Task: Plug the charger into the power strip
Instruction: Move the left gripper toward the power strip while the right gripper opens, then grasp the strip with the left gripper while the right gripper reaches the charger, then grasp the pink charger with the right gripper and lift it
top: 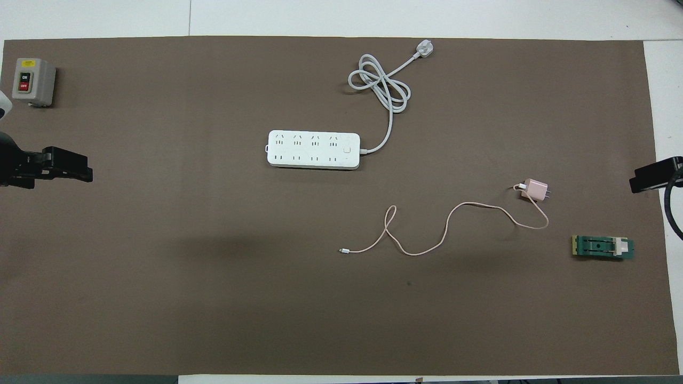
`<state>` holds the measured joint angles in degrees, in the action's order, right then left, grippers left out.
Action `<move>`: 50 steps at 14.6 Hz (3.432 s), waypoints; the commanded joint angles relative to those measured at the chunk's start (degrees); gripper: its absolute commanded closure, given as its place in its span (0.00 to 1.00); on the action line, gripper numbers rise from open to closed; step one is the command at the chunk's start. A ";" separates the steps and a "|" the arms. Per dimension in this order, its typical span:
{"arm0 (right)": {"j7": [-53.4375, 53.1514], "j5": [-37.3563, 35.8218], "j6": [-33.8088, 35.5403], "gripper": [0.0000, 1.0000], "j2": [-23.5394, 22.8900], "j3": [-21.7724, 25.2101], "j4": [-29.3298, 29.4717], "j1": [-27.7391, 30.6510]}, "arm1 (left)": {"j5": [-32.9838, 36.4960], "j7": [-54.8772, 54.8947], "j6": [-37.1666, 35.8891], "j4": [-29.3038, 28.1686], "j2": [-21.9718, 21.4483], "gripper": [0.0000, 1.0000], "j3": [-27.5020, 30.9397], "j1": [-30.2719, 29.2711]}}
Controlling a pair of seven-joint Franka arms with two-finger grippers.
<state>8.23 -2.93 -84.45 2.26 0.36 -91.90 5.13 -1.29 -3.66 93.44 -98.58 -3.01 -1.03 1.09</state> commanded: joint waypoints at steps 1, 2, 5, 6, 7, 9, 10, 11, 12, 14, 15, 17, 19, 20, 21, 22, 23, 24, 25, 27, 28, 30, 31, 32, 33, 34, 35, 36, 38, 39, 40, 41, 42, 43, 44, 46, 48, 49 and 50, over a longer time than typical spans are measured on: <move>-1.54 2.30 -0.45 0.00 0.11 -0.36 -1.51 2.94 | 0.32 -0.56 -0.37 -1.17 -1.38 0.00 -0.38 -0.48; -4.07 3.35 -0.89 0.00 0.11 -0.36 -2.31 3.91 | 0.23 -0.56 -0.28 -1.17 -1.38 0.00 -0.38 -0.48; -15.04 6.08 -1.33 0.00 -0.06 -0.36 -5.03 5.24 | 0.23 -0.56 -0.28 -1.17 -1.38 0.00 -0.38 -0.48; -19.17 6.70 -1.51 0.00 -0.06 -0.36 -6.17 5.32 | 0.32 -0.64 -0.37 -1.17 -1.38 0.00 -0.38 -0.48; -22.09 7.40 -2.20 0.00 -0.15 -0.36 -7.40 5.41 | 0.32 -0.64 -0.19 -1.17 -1.38 0.00 -0.38 -0.48; -27.97 9.95 -5.27 0.00 -0.33 -0.36 -11.08 6.20 | 0.23 -0.64 -0.19 -1.17 -1.38 0.00 -0.46 -0.04; -30.44 11.35 -6.85 0.00 -0.68 -0.36 -12.84 6.55 | 0.32 -0.64 -0.37 -1.09 -1.29 0.00 -0.38 0.05; -31.77 12.67 -8.52 0.00 -0.94 -0.36 -14.60 7.69 | 0.32 -0.56 -0.80 -0.91 -1.47 0.00 -0.38 -0.12; -32.74 15.12 -9.93 0.00 -1.81 -0.36 -15.92 9.26 | 0.32 0.05 -0.98 -0.91 -2.08 0.00 -0.29 -0.30; -36.25 20.22 -11.26 0.00 -4.36 -0.27 -16.55 12.34 | 0.32 0.93 -0.55 -0.82 -2.26 0.00 -0.11 -0.65; -38.88 22.33 -11.96 0.00 -5.68 -0.27 -16.55 13.31 | 0.32 1.98 0.07 -0.47 -2.17 0.00 -0.20 -0.65; -44.41 26.20 -14.94 0.00 -8.49 -0.27 -16.55 13.85 | -0.47 5.32 0.95 -0.38 -1.91 0.00 -0.20 -0.56; -48.12 29.55 -17.23 0.00 -10.43 -0.27 -16.81 14.03 | -7.98 5.42 1.48 -1.43 -2.35 0.00 0.06 -0.74; -48.22 29.82 -17.50 0.00 -10.70 -0.27 -17.34 14.03 | -12.03 5.25 1.39 -1.78 -2.44 0.00 0.06 -0.74; -48.57 30.34 -17.94 0.00 -11.05 -0.27 -17.78 14.11 | -15.47 5.16 1.39 -1.79 -2.44 0.00 0.15 -0.74; -48.66 31.65 -18.29 0.00 -12.44 -0.27 -17.87 15.25 | -18.55 5.33 1.56 -1.79 -2.35 0.00 0.15 -0.74; -48.66 33.75 -18.56 0.00 -14.37 -0.27 -17.87 16.74 | -22.06 5.51 1.83 -1.96 -2.26 0.00 0.06 -0.65; -48.66 34.56 -18.47 0.00 -16.31 -0.27 -17.78 17.80 | -25.66 5.68 2.61 -2.49 -2.26 0.00 0.06 -0.04; -48.66 34.74 -18.56 0.00 -17.46 -0.27 -17.61 18.24 | -28.83 5.77 2.88 -2.84 -2.09 0.00 -0.11 0.14; -48.83 37.54 -18.73 0.00 -19.48 -0.18 -17.52 18.51 | -36.91 6.12 3.23 -3.10 -1.56 0.00 -0.20 0.14; -49.01 38.34 -19.69 0.00 -20.45 -0.18 -17.61 18.51 | -41.82 7.52 3.06 -3.28 -0.60 0.00 -0.20 -0.03; -49.98 39.31 -21.02 0.00 -22.12 -0.18 -17.78 18.42 | -53.15 14.44 2.54 -3.98 2.47 0.00 -0.20 -0.56; -49.98 39.92 -21.02 0.00 -22.65 -0.18 -17.87 18.42 | -58.34 16.47 2.79 -4.07 3.96 0.00 -0.11 -0.48; -49.98 40.45 -21.19 0.00 -23.44 -0.18 -17.96 18.33 | -63.18 18.32 3.14 -4.42 5.11 0.00 -0.20 -0.04; -50.06 41.50 -21.28 0.00 -23.97 -0.18 -17.87 18.07 | -69.49 20.34 3.32 -5.12 6.43 0.00 -0.20 0.14; -50.50 42.55 -21.28 0.00 -24.15 -0.18 -17.87 17.72 | -75.12 23.06 3.76 -6.61 7.48 0.00 -0.29 0.31; -51.55 42.91 -21.28 0.00 -24.49 -0.18 -17.96 17.54 | -78.40 25.26 4.89 -8.01 7.84 0.00 -0.29 1.45; -52.08 43.18 -21.37 0.00 -24.67 -0.27 -18.05 17.54 | -80.95 27.89 5.34 -8.99 9.07 0.00 -0.38 2.59; -52.17 44.76 -21.98 0.00 -24.94 -0.27 -18.57 17.54 | -84.40 33.53 5.70 -9.70 11.62 0.00 -0.38 4.26; -52.35 44.94 -22.33 0.00 -25.46 -0.18 -18.57 17.37 | -85.97 34.94 5.78 -9.79 13.19 0.00 -0.38 4.97; -52.61 45.55 -23.56 0.00 -25.64 -0.27 -19.01 17.19 | -89.21 37.91 5.09 -9.87 15.56 0.00 -0.38 5.93; -52.79 46.16 -24.00 0.00 -25.64 -0.27 -19.45 16.23 | -93.50 42.64 3.95 -10.14 19.41 0.00 -0.46 6.11; -52.88 46.95 -24.96 0.00 -25.64 -0.27 -20.32 15.79 | -96.59 45.64 1.76 -9.88 22.67 0.00 -0.46 6.38; -52.88 47.22 -26.11 0.00 -25.55 -0.18 -20.94 15.78 | -97.93 46.72 1.39 -9.61 24.44 0.00 -0.46 6.64; -52.96 47.22 -26.29 0.00 -25.55 -0.27 -21.30 15.78 | -98.64 46.82 1.74 -9.52 24.46 0.00 -0.46 7.77; -52.88 47.22 -26.38 0.00 -25.55 -0.27 -21.39 15.78 | -104.85 46.99 1.40 -10.05 25.50 0.00 -0.46 10.94; -52.97 47.22 -26.29 0.00 -25.55 -0.27 -21.47 15.78 | -107.08 48.66 2.00 -9.79 27.80 0.00 -0.38 13.22; -52.88 47.31 -26.38 0.00 -25.55 -0.27 -21.47 15.78 | -107.08 48.66 2.79 -9.87 27.71 0.00 -0.38 13.58; -52.88 47.40 -26.38 0.00 -25.55 -0.27 -21.74 15.78 | -107.00 48.75 5.32 -10.57 27.71 0.00 -0.38 14.80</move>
<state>-43.76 43.11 -109.69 -23.94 0.36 -112.44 20.71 -107.07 44.15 96.36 -108.97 24.38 -2.14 14.17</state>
